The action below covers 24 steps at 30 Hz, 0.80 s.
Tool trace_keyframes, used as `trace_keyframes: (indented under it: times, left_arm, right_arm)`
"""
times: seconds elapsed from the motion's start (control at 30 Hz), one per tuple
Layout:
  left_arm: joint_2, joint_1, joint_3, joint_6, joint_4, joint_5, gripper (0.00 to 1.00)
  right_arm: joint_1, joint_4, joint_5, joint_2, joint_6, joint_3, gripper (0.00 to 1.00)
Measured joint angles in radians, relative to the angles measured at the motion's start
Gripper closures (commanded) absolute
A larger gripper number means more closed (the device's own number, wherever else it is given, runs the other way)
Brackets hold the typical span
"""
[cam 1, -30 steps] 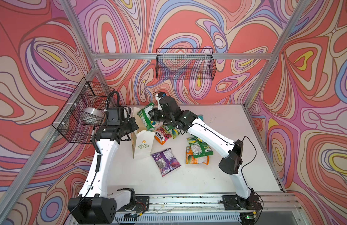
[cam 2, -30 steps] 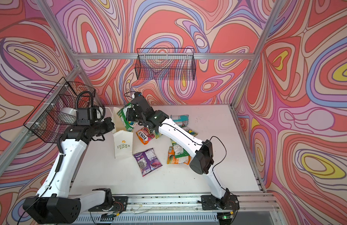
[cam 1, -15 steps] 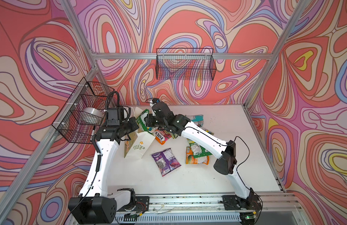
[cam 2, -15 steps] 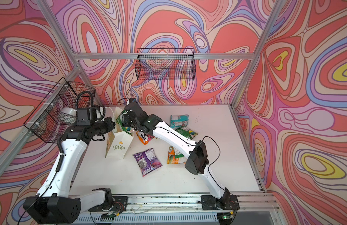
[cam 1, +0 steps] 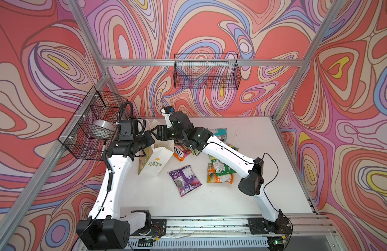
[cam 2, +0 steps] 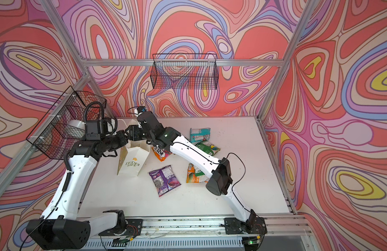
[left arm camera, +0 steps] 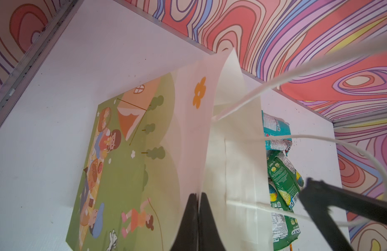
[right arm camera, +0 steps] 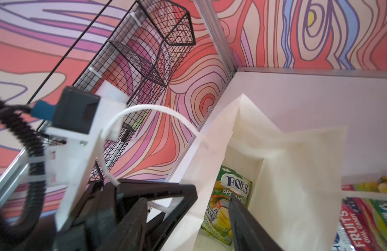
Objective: Place the snacks into the paper bag
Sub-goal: 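Carry the green snack bag over the paper bag and release it inside, then move the right gripper back to the purple FOX'S berries bag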
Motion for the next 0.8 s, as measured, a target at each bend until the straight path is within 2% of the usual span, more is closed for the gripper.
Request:
trace_keyframes:
  times: [0.2,0.43,0.53,0.63,0.8]
  left_arm:
    - [0.035,0.01,0.003,-0.024,0.019,0.059,1.0]
    - [0.11,0.01,0.07,-0.105,0.036,0.187,1.0]
    - [0.114,0.011,0.087,-0.144,0.053,0.222,1.0]
    - [0.113,0.01,0.095,-0.159,0.057,0.214,1.0]
    - [0.082,0.01,0.063,-0.142,0.02,0.098,1.0]
  right_arm:
    - [0.005,-0.084,0.092,-0.154,-0.104,-0.055,0.13]
    - [0.002,-0.105,0.251,-0.489,-0.163,-0.363,0.02]
    - [-0.008,-0.108,0.303,-0.597,-0.169,-0.473,0.02]
    - [-0.029,-0.11,0.324,-0.652,-0.169,-0.541,0.02]
    - [-0.047,-0.126,0.307,-0.648,-0.159,-0.636,0.02]
